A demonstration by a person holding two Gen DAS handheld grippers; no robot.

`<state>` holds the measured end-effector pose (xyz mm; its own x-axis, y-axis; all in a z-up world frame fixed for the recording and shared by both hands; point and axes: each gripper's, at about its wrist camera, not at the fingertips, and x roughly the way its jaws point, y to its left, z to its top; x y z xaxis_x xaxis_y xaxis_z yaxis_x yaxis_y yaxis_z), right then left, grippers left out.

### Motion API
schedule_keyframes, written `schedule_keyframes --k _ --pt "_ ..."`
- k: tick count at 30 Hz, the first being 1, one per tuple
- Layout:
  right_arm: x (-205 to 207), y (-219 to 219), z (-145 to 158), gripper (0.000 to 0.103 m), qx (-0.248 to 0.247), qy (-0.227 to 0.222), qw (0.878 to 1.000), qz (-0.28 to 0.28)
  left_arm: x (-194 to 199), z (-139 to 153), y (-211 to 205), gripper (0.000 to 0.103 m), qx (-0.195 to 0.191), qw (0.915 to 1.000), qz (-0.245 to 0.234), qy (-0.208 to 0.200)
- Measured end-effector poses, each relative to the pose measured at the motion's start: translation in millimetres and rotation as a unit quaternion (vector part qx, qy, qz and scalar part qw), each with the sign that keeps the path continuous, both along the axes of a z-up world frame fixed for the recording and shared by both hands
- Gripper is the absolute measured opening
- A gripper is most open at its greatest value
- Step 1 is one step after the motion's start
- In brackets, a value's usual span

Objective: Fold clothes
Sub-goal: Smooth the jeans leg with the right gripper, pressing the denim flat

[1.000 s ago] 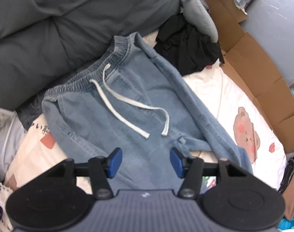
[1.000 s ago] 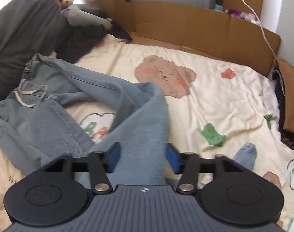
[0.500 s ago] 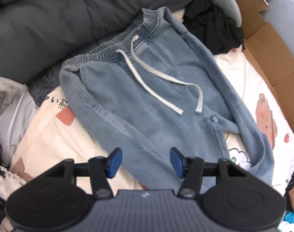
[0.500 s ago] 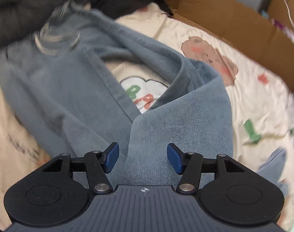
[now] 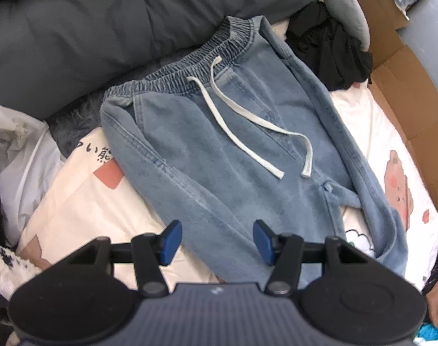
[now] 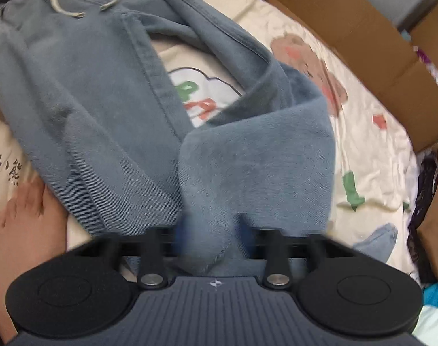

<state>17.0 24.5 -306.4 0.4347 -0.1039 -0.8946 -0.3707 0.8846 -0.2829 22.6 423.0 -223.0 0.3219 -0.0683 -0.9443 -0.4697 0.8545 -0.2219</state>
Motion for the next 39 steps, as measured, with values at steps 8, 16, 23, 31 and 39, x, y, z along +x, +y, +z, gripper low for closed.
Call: schedule_keyframes --k 8,16,23,31,39 --pt "31 -65 38 0.004 0.025 -0.005 0.999 -0.039 13 8 -25 0.057 -0.01 0.9997 -0.016 -0.016" --pt "84 -128 82 0.004 0.025 -0.009 0.998 -0.049 48 5 -66 0.057 -0.016 0.9984 -0.04 -0.036" --pt "135 -190 98 0.001 0.03 0.023 0.996 -0.076 87 -7 -95 0.058 -0.019 0.9981 -0.039 -0.044" --pt "170 -211 98 0.002 -0.016 0.069 0.997 0.028 134 -19 -125 0.061 -0.021 0.998 -0.029 -0.052" --pt "186 -257 72 0.002 0.014 0.081 0.997 0.002 174 -50 -150 0.061 -0.028 0.999 -0.005 -0.036"
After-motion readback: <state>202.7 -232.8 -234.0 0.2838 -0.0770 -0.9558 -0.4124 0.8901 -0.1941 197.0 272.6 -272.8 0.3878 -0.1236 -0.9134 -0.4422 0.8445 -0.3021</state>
